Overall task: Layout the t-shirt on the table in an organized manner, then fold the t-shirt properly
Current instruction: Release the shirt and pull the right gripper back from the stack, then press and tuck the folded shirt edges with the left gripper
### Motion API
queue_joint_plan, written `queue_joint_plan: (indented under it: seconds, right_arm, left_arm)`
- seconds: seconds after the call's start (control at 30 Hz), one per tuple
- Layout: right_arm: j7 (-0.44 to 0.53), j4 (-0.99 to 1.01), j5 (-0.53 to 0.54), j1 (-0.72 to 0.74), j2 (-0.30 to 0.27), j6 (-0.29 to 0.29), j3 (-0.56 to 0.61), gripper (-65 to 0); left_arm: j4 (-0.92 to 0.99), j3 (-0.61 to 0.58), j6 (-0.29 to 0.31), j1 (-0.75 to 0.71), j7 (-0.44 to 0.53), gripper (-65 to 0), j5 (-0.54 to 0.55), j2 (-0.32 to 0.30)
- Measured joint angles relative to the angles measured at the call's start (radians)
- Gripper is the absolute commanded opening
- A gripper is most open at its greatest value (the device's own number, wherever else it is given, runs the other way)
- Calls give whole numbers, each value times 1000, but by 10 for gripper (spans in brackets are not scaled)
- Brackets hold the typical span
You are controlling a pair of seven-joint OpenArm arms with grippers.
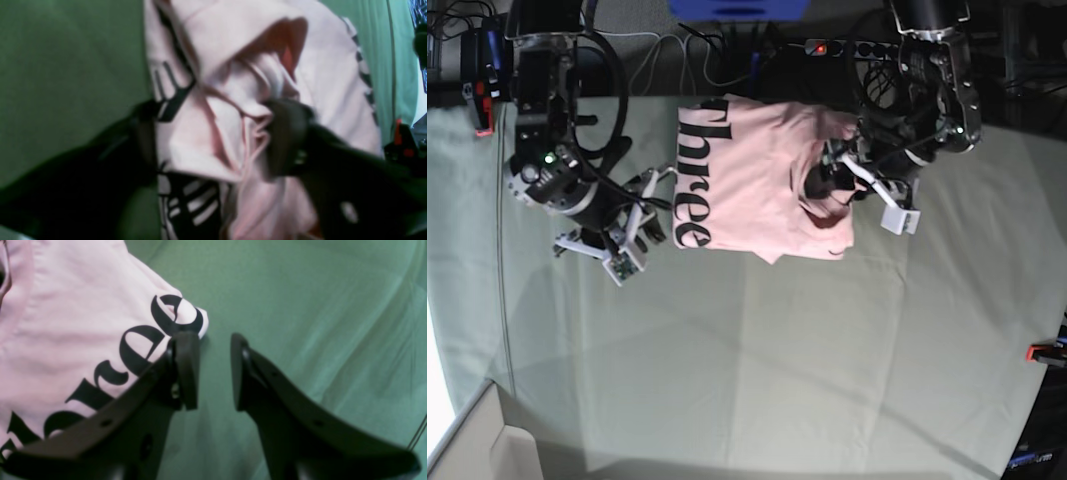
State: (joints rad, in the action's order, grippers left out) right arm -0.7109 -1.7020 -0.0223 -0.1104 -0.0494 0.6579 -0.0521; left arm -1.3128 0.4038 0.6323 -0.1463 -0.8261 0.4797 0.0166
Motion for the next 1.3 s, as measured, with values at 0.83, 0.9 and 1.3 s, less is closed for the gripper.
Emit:
queue_joint_plan:
  seconds: [0.83, 0.9, 1.3]
  right_arm:
    - [0, -8, 1, 5, -14, 1, -172, -477]
    - [-1, -9, 0, 8, -15, 1, -222, -477]
    - [4, -8, 0, 10, -14, 0, -413, -477]
  left_arm:
    - [147, -521, -12, 381, -37, -649, -192, -147]
    - [168, -625, -8, 434, -42, -649, -216, -145]
    - [183, -1011, -4, 547, 180, -649, -593, 10]
